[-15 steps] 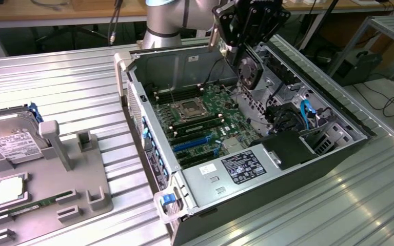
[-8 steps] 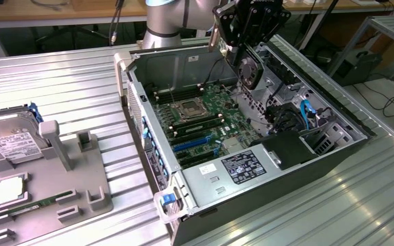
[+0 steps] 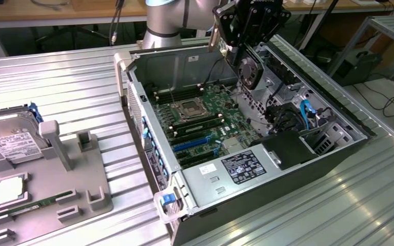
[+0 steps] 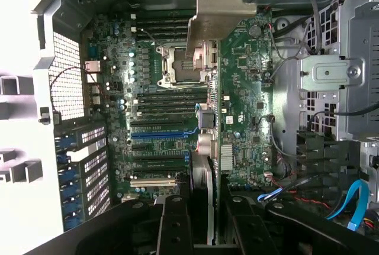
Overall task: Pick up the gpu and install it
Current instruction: 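Insert the gpu into the slot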
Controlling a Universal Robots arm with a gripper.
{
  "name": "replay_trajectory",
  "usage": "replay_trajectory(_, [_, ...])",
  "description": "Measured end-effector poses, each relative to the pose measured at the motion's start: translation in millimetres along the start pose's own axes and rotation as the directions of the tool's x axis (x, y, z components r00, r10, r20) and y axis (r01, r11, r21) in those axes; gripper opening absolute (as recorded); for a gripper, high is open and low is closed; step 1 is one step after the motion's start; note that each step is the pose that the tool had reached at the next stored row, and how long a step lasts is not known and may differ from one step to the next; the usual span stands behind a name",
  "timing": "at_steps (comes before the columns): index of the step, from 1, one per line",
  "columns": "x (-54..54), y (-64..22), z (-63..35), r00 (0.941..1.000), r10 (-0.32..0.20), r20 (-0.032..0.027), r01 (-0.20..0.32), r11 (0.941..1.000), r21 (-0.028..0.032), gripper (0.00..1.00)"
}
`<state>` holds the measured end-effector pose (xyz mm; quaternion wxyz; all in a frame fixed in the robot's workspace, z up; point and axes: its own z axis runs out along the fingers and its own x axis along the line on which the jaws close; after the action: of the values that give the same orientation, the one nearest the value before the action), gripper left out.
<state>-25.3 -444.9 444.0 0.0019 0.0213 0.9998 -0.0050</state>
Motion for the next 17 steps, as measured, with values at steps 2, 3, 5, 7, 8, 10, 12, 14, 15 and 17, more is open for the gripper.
replay_trajectory(2, [0.0,0.0,0.0,1.0000,-0.003,0.0000,0.003,1.0000,0.0000,0.28])
replay_trajectory(3, [0.1,0.0,0.0,1.0000,-0.010,0.0001,0.010,1.0000,0.0000,0.28])
replay_trajectory(5, [0.4,0.0,0.0,0.9997,-0.026,0.0002,0.026,0.9997,0.0000,0.28])
replay_trajectory(7, [0.8,0.0,0.0,0.9991,-0.044,0.0004,0.044,0.9991,-0.0001,0.28])
replay_trajectory(8, [1.0,0.0,0.0,0.9987,-0.052,0.0005,0.052,0.9987,-0.0002,0.28])
replay_trajectory(10, [1.6,0.0,0.0,0.9977,-0.067,0.0007,0.067,0.9977,-0.0002,0.28])
replay_trajectory(12, [2.2,-0.1,0.0,0.9959,-0.091,0.0009,0.091,0.9959,-0.0003,0.28])
replay_trajectory(14, [2.7,-0.1,0.0,0.9937,-0.112,0.0011,0.112,0.9937,-0.0004,0.28])
replay_trajectory(15, [3.0,-0.1,0.0,0.9915,-0.130,0.0013,0.130,0.9915,-0.0004,0.28])
replay_trajectory(17, [3.5,-0.1,0.0,0.9881,-0.154,0.0016,0.154,0.9881,-0.0005,0.28])
